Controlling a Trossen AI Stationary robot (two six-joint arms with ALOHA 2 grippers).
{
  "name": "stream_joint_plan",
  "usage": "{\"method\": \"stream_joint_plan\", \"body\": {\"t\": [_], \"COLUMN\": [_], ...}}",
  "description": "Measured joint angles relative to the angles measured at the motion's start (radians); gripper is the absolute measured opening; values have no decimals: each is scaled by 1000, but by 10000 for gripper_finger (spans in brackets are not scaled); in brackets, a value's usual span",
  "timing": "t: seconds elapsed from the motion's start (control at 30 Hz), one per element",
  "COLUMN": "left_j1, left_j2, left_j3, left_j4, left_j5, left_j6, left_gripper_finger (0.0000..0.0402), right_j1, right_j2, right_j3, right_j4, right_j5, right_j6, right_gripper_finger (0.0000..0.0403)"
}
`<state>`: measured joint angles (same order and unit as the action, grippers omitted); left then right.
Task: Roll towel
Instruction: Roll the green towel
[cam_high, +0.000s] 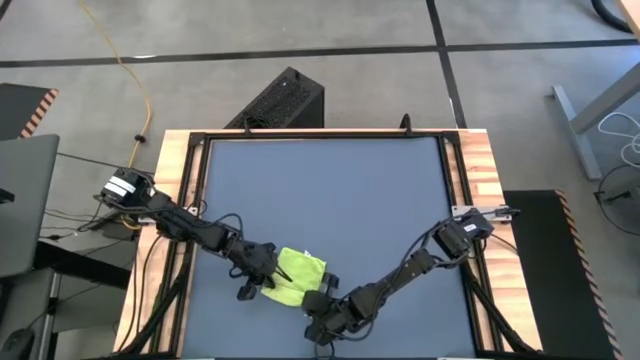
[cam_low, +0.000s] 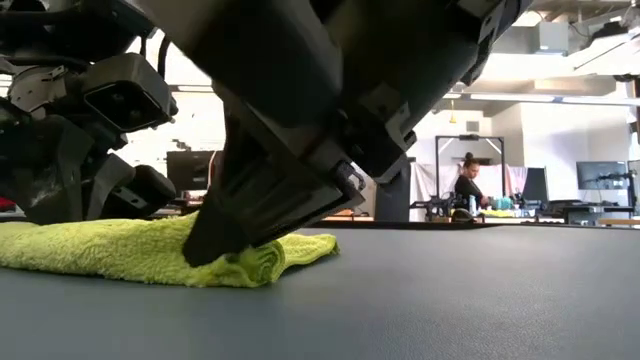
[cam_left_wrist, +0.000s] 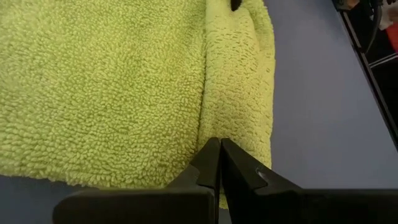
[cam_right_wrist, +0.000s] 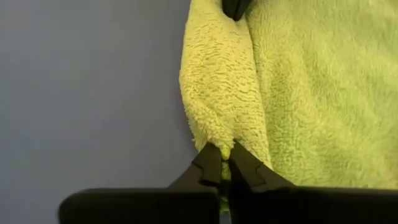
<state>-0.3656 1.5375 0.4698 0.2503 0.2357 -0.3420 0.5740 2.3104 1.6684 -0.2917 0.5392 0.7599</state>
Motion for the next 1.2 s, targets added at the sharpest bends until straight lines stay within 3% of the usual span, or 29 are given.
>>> {"method": "stream_joint_plan", "body": {"t": [0.33, 0.5, 0.77, 1.07, 1.2], "left_j1": [18, 18, 64, 152, 121], "left_j2": [0, 0, -32, -258, -322], "left_j3": [0, 0, -1, -1, -1], "left_j4": [3, 5, 49, 47, 38], "left_j5": [29, 45, 122, 125, 246], "left_j6": [8, 15, 16, 79, 218], "left_gripper_finger": [0, 0, 0, 0, 4], "right_j1": [41, 53, 77, 76, 76], "right_j2": [-2, -4, -7, -6, -6], "right_j3": [-27, -97, -154, -154, -154], "right_j4": [56, 200, 337, 292, 277], "right_j5": [-6, 1, -14, -72, -70], "right_j6": [428, 585, 678, 775, 804], "right_gripper_finger": [19, 19, 19, 19, 19]}}
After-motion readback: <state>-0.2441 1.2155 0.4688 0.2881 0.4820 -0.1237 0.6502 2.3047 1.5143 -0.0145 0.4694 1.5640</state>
